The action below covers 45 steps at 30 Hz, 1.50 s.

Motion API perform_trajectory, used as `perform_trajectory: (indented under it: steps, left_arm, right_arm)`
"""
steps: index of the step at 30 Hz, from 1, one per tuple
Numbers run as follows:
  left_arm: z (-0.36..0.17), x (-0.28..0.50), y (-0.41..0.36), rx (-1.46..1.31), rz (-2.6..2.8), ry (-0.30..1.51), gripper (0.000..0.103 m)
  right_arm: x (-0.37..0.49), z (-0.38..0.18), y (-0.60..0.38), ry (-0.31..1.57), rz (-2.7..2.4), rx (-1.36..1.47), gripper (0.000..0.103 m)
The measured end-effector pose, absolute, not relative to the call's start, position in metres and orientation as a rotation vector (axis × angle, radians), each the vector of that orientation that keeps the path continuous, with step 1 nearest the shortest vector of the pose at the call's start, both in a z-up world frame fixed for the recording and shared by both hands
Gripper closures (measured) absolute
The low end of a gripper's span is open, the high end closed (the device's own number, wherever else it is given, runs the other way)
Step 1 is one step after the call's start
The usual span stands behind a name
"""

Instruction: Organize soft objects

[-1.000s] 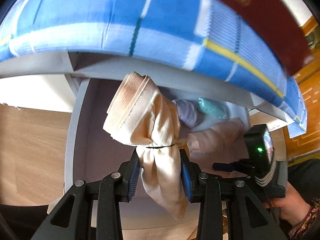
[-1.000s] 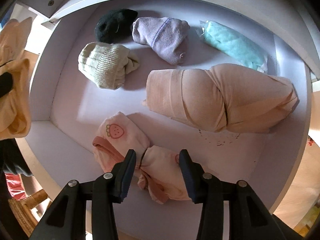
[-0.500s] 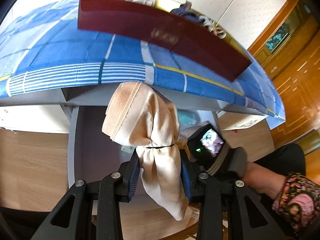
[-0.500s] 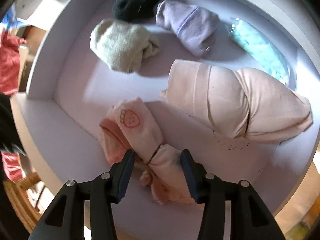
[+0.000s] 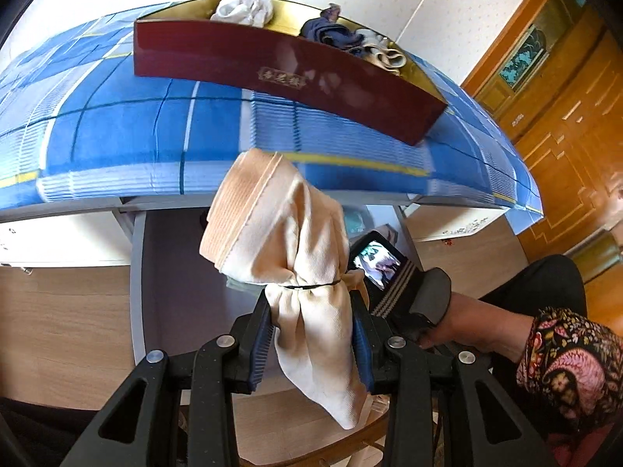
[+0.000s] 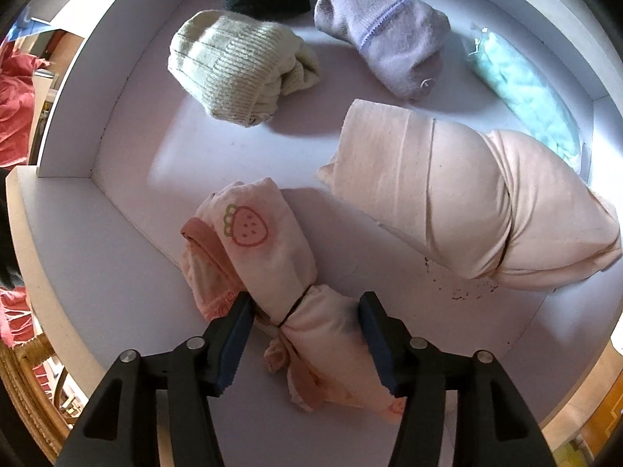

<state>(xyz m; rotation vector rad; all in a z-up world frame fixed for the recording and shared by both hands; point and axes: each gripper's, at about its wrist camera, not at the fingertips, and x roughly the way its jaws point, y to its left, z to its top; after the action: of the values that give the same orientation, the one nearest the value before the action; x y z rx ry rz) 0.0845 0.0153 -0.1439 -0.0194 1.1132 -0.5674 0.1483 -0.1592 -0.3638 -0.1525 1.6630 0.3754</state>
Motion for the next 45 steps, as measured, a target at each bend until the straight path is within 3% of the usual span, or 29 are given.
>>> perform_trajectory:
  steps: [9, 23, 33, 45]
  left_arm:
    - [-0.11, 0.075, 0.011, -0.035, -0.636, 1.042, 0.066]
    - [-0.059, 0.114, 0.003, -0.017, -0.62, 0.944, 0.066]
    - [-0.019, 0.184, -0.028, 0.046, -0.598, 0.921, 0.066]
    - [-0.032, 0.268, -0.056, 0.134, -0.502, 1.021, 0.066]
  right_arm:
    - [0.154, -0.357, -0.177, 1.661, 0.309, -0.047, 0.046]
    - [0.134, -0.383, -0.168, 1.732, 0.294, -0.177, 0.046]
    - [0.126, -0.414, -0.143, 1.718, 0.262, -0.188, 0.053]
    - [0.12, -0.411, -0.158, 1.678, 0.209, -0.086, 0.063]
